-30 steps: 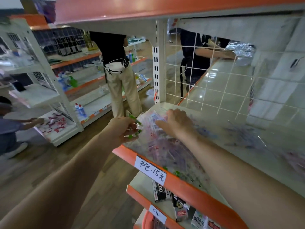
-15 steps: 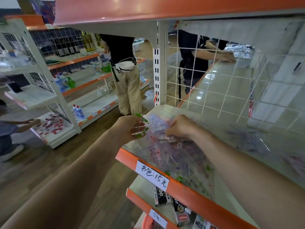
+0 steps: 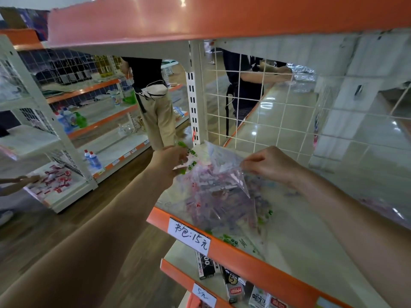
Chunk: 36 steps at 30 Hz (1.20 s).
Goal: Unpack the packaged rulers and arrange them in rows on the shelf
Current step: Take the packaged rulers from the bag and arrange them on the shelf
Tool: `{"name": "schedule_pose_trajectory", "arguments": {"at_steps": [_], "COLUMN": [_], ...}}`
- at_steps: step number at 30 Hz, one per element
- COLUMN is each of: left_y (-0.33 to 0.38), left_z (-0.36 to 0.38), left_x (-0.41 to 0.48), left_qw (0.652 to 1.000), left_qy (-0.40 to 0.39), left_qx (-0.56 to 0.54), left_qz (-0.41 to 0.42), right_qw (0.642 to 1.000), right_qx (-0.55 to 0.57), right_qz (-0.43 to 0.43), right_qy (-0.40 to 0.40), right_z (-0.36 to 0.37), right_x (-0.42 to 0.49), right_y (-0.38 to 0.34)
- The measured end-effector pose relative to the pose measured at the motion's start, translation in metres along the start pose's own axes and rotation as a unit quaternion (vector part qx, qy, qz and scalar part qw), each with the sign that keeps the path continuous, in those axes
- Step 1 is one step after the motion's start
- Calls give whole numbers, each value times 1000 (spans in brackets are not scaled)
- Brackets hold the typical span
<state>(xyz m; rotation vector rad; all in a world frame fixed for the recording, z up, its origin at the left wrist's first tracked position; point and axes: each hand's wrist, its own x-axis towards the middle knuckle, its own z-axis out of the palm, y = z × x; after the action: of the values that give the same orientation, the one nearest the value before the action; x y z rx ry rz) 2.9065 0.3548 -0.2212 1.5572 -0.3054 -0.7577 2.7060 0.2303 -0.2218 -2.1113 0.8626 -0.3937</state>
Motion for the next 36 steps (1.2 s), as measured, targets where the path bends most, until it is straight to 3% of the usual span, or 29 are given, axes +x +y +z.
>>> {"name": "schedule_pose_trajectory", "arguments": {"at_steps": [6,16,20,23,29,36], "left_y": [6,-6,-6,-4,-7,-8], "left_z": [24,98,126,132,125,102], "left_x": [-23,-63,-70,-69,-62,-47], "left_qw": [972,964,969,976,986,992], "left_qy": [-207,-258,-241,-211,-145,-75], "left_qx": [-108,-43,-30,-40,-61,-90], "left_qz": [-39,-39,-35,-33,-53,-52], "right_qw": [992,980,951,930,909,912], "right_qx": [118,175,216,235,244,238], "right_qz": [16,49,90,127,175,188], "right_qy": [-45,77,201,253,289,277], "right_z": [-15,-38,-74,-103,-119,-108], "right_x": [-24,-79,-100,-119,-141,-136], "right_y": [-1,34,54,71,100,109]}}
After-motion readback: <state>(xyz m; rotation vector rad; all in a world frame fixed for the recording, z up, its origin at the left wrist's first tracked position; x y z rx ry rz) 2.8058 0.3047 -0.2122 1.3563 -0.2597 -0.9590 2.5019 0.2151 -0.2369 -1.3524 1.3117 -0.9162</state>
